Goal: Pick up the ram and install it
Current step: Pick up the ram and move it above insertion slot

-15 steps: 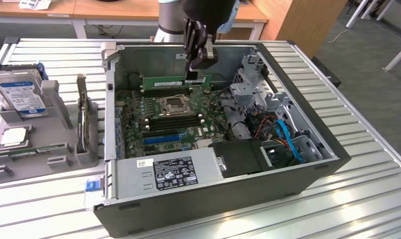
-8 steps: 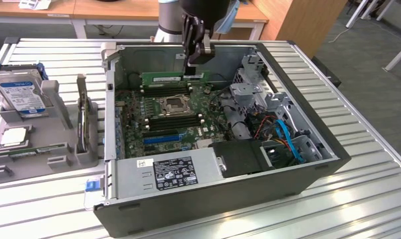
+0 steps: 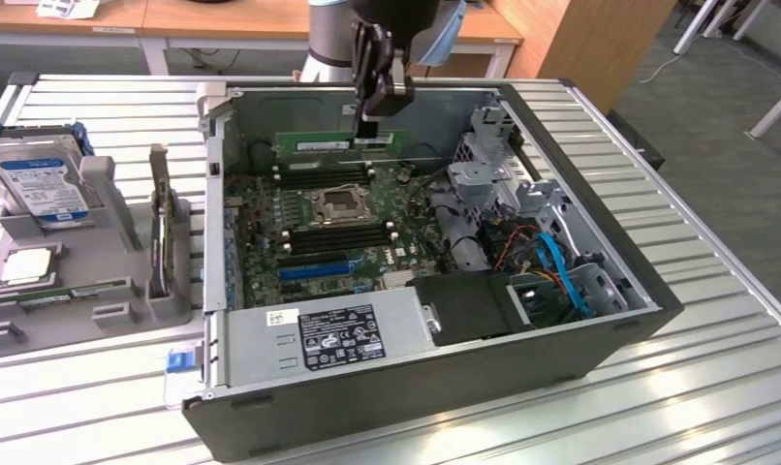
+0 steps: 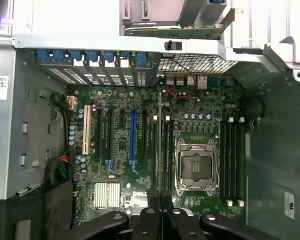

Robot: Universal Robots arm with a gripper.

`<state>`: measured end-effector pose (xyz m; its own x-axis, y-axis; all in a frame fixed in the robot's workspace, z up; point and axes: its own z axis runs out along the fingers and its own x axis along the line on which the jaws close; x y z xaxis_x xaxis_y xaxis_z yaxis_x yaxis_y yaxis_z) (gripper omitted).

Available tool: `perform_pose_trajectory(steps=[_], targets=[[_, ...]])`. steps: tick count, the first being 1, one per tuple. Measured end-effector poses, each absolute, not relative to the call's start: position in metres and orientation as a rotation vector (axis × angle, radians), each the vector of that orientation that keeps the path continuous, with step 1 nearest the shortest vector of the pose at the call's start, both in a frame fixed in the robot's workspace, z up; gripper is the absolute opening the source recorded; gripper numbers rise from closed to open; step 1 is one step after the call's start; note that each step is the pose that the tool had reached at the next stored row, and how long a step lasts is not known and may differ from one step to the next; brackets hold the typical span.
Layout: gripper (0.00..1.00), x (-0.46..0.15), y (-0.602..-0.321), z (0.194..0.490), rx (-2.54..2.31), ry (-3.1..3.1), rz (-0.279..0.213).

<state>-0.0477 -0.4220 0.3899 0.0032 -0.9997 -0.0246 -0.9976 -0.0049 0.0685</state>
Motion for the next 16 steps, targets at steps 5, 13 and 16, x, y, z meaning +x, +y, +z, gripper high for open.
perform_pose_trajectory(steps=[5,13,16], targets=[[0.12,-0.0476,-0.4189,0.3898,2.203,-2.194,-0.102],[0.12,-0.0477,-0.4189,0.3871,2.203,-2.194,-0.102],[0.12,-0.0477,-0.4189,0.3844,2.203,-2.194,-0.102]])
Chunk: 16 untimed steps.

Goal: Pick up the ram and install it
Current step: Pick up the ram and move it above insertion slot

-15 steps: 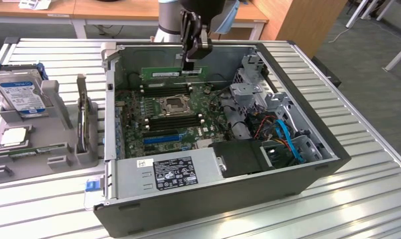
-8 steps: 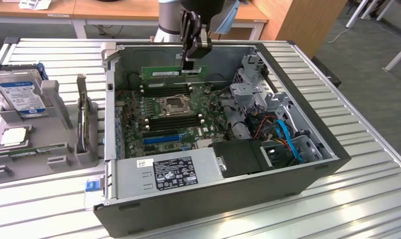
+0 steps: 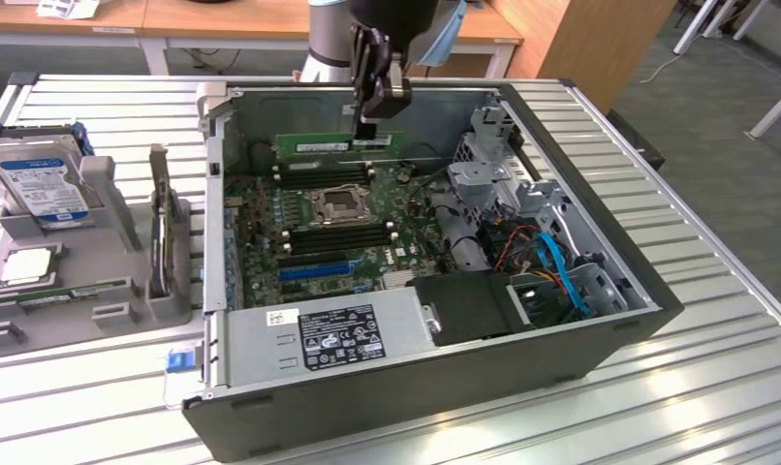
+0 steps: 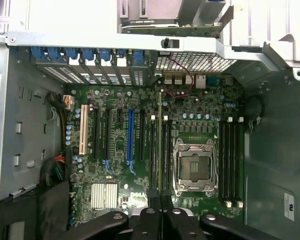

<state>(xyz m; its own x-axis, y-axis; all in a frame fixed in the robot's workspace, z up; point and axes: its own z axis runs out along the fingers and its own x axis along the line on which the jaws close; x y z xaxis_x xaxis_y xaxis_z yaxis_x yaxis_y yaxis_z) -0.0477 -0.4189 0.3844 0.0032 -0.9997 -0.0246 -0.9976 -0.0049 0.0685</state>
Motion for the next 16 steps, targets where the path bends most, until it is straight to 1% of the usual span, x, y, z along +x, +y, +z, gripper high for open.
perform_pose_trajectory(steps=[7,10,16], targets=[[0.12,-0.048,-0.419,0.379,2.203,-2.194,-0.102],[0.12,-0.048,-0.419,0.367,2.203,-2.194,-0.102],[0.12,-0.048,-0.419,0.363,2.203,-2.194,-0.102]])
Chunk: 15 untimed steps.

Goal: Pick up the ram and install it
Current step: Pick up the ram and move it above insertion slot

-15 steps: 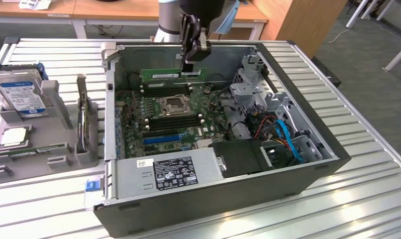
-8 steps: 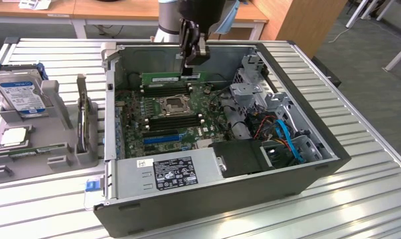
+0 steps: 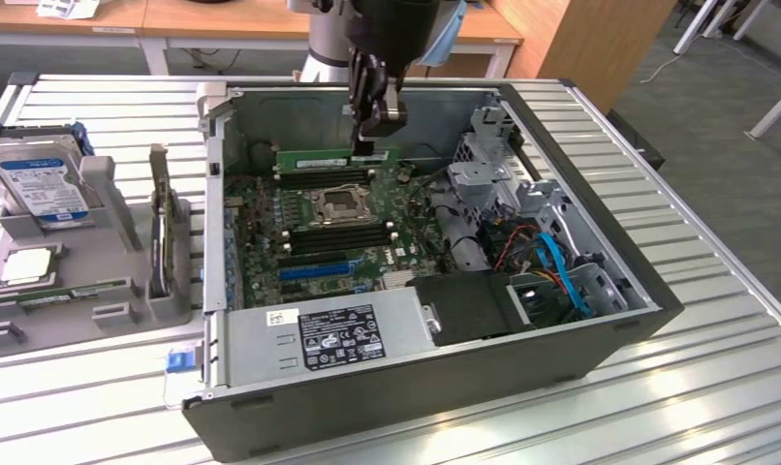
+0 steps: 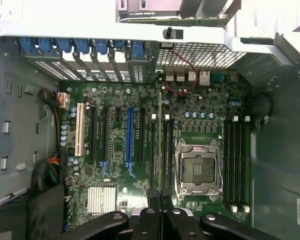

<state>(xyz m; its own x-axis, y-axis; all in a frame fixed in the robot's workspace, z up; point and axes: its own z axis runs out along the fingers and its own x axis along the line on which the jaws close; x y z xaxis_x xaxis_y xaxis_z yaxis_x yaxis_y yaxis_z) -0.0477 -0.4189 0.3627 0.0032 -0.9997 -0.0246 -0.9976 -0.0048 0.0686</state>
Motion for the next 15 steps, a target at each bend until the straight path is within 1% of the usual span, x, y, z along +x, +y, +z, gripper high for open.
perform_pose_trajectory(steps=[15], targets=[[0.12,-0.048,-0.419,0.352,2.203,-2.194,-0.102]])
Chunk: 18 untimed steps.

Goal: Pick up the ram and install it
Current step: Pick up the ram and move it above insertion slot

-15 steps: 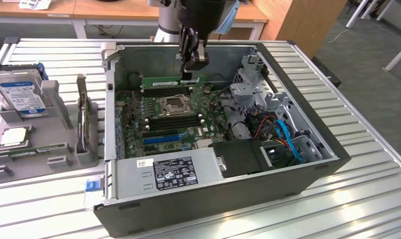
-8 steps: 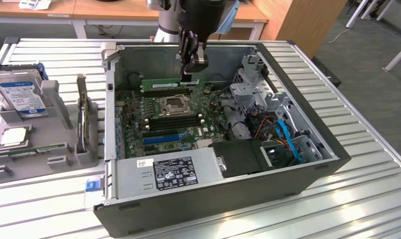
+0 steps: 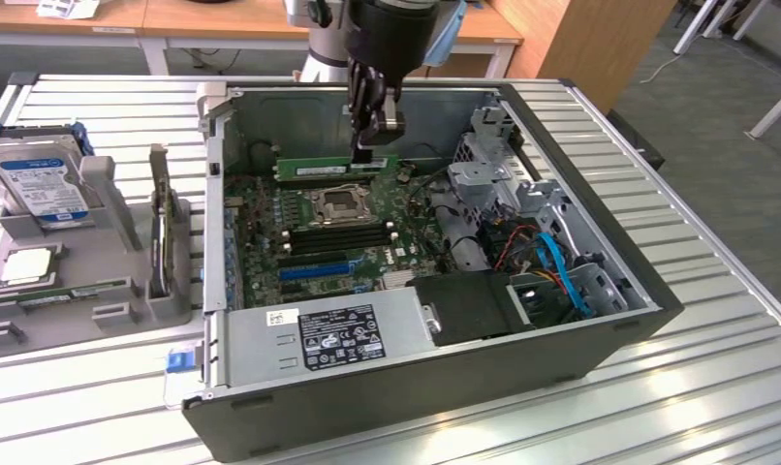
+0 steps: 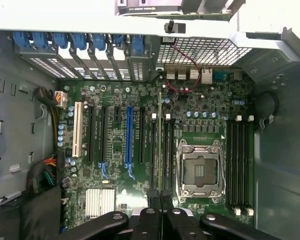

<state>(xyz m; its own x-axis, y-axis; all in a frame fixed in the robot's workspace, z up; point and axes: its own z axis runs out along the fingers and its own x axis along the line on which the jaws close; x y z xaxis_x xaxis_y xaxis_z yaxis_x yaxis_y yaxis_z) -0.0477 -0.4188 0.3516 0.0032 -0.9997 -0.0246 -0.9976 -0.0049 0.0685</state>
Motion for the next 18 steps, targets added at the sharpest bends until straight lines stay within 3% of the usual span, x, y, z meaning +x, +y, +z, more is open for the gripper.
perform_pose_trajectory(steps=[18], targets=[[0.12,-0.039,-0.4189,0.3513,2.203,-2.194,-0.102]])
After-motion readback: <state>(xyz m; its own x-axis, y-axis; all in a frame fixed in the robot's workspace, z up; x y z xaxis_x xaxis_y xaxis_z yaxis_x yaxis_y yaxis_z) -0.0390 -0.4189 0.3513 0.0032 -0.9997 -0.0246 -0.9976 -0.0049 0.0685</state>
